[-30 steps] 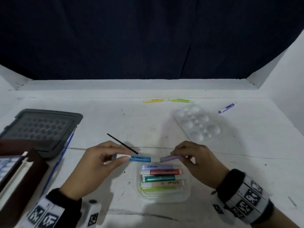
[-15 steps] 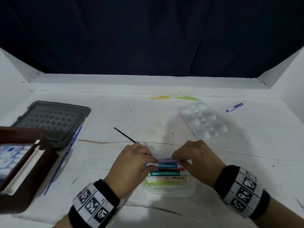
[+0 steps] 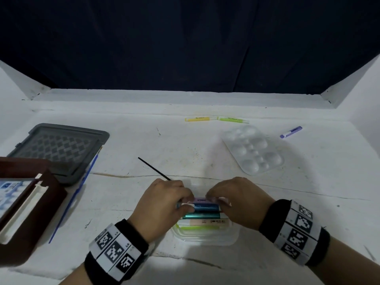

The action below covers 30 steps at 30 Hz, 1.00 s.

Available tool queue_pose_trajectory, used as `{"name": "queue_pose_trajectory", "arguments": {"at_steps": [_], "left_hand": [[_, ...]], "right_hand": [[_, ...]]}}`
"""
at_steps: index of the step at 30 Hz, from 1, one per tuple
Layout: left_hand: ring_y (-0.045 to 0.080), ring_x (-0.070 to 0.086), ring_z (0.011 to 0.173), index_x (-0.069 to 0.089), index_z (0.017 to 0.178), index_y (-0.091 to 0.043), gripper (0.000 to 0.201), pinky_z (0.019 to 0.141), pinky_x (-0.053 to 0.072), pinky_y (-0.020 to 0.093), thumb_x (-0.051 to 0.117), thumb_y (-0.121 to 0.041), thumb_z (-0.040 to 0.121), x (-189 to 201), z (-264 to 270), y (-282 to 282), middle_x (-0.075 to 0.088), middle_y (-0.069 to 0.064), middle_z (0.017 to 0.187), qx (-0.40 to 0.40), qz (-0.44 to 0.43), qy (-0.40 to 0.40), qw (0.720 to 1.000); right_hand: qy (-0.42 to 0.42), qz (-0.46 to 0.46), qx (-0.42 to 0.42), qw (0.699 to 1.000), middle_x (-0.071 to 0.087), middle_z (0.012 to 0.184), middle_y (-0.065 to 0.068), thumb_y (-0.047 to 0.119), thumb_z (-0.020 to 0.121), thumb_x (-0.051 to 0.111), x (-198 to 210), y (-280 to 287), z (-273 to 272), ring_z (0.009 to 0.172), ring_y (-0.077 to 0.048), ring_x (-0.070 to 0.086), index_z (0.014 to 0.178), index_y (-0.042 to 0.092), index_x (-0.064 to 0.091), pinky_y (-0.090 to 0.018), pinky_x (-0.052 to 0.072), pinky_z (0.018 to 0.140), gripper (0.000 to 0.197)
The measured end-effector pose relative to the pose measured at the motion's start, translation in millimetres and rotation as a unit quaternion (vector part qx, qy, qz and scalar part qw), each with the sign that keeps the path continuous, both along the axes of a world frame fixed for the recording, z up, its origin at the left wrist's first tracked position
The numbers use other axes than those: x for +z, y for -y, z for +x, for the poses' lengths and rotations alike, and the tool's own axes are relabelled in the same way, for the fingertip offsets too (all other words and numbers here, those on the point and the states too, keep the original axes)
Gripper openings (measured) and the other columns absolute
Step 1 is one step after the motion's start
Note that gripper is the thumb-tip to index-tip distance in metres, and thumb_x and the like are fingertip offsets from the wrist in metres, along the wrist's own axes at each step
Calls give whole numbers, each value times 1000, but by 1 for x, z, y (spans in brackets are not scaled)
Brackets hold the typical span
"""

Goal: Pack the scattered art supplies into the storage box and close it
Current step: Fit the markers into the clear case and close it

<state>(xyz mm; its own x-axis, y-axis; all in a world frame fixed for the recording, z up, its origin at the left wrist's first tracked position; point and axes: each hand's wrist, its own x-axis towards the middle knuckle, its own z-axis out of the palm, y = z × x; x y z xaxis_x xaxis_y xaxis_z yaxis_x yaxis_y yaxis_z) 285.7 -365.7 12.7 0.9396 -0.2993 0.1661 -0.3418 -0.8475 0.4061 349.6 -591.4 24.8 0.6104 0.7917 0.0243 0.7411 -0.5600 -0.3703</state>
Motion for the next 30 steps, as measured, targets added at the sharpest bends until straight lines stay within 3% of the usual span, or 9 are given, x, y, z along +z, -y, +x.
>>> {"name": "queue_pose_trajectory", "arguments": {"at_steps": [5,8,13,15,18,20,22,25,30], "left_hand": [[1,58,66,72,89,-36,27,64,48,21,59,-59,87,12,14,-4,58,-19,69,10,-57,32,998],[6,57,61,68,93,-37,26,62,50,26,57,-60,91,24,30,-3,53,-15,62,22,-87,67,994],[12,57,62,58,104,-40,21,61,51,29,59,-57,91,40,60,0,53,-8,63,37,-133,77,987],[13,58,63,59,103,-39,20,61,50,27,61,-55,92,41,75,1,54,-8,64,46,-150,70,985],[14,59,67,62,100,-36,13,64,48,24,67,-42,90,37,106,3,58,-6,66,71,-179,58,980],[12,59,73,62,101,-35,13,68,47,23,68,-39,90,30,132,3,59,-7,71,82,-177,55,979],[7,58,82,58,108,-36,19,71,44,23,66,-41,91,21,162,2,60,-12,85,83,-160,45,983],[11,56,100,51,126,-34,36,83,45,29,62,-44,93,6,210,-7,56,-7,111,95,-126,9,987],[22,47,123,43,134,-36,43,102,42,46,55,-49,95,-12,269,-21,50,-2,130,130,-34,-66,989]], "right_hand": [[32,158,-45,986,73,94,11,23,91,53,5,18,8,82,-4,67,101,22,73,-30,56,74,22],[48,201,-80,975,71,87,12,17,90,59,10,30,20,77,-3,66,99,21,74,-31,55,70,18],[91,241,-163,952,65,78,18,9,86,66,18,52,38,70,5,59,97,23,74,-10,46,69,19],[94,244,-200,944,66,79,18,7,85,68,18,62,48,70,3,60,98,25,73,-11,45,69,23],[69,209,-270,937,68,75,18,15,86,67,17,78,71,69,-1,63,103,31,70,-14,48,66,24],[61,178,-308,933,67,72,16,17,86,67,11,93,93,65,-4,64,102,29,69,-23,52,67,20],[59,143,-336,929,66,76,14,17,86,68,5,109,117,67,-6,63,103,26,69,-29,54,71,20],[33,79,-362,928,64,92,7,20,88,64,-6,130,152,82,-13,60,115,23,63,-28,50,79,27],[24,-33,-390,920,57,127,-2,22,94,52,-25,153,203,119,-23,49,133,22,50,-37,47,95,39]]}}
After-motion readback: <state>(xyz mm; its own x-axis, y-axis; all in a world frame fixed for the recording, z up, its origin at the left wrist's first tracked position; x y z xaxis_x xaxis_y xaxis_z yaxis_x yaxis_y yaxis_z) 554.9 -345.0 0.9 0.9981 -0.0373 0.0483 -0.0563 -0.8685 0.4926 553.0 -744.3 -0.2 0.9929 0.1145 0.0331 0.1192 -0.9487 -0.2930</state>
